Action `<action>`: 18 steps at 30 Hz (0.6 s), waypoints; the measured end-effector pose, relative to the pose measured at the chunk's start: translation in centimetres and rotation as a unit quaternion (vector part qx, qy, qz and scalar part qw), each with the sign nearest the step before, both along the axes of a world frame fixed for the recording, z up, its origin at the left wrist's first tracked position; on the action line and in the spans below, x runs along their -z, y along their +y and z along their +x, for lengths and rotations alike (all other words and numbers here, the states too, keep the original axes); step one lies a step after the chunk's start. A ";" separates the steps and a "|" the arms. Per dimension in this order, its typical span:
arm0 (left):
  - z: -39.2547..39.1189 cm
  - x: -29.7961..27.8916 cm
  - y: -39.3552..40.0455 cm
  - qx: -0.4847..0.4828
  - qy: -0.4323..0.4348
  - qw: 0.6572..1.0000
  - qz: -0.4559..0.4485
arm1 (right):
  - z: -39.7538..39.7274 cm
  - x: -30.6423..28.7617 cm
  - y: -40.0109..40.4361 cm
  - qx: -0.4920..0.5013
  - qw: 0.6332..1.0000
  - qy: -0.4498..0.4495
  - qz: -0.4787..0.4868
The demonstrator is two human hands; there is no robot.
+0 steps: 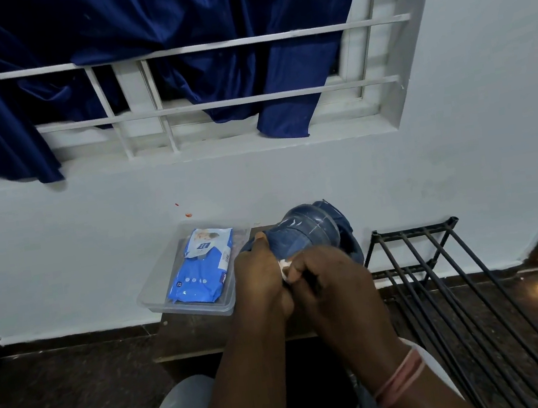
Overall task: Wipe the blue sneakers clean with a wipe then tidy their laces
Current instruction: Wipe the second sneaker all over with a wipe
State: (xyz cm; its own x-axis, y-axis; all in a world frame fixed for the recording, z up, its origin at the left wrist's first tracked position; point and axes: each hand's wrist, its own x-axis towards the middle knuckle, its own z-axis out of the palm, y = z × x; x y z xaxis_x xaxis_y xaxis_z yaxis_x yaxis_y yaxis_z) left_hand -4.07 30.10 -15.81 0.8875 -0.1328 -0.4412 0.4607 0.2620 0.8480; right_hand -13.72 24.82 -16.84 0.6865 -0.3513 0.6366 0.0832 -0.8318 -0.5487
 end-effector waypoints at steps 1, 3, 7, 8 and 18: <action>-0.1 -0.3 0.0 0.004 0.003 1.000 -0.001 | 0.1 0.1 0.2 -0.002 1.000 0.001 -0.002; -0.3 -0.3 0.0 0.016 0.001 1.000 -0.019 | 0.3 0.0 -0.6 0.030 0.999 -0.019 0.020; -1.1 -0.2 0.0 0.025 -0.001 1.000 -0.016 | 0.6 -0.4 -1.9 0.093 0.994 -0.040 0.029; -0.7 0.1 0.1 0.010 -0.001 1.000 -0.014 | 0.5 -0.4 -1.2 0.075 0.997 -0.025 0.014; -0.7 -0.1 0.1 -0.018 0.006 1.000 -0.022 | 0.5 -0.4 -1.4 0.071 0.997 -0.019 -0.030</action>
State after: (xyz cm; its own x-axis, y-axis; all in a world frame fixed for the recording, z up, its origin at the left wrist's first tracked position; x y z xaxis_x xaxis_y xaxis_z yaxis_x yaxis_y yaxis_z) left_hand -4.77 30.18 -15.68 0.8868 -0.1206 -0.4461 0.4603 0.3158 0.8297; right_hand -13.24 23.46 -16.48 0.6066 -0.4047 0.6843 -0.0181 -0.8675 -0.4971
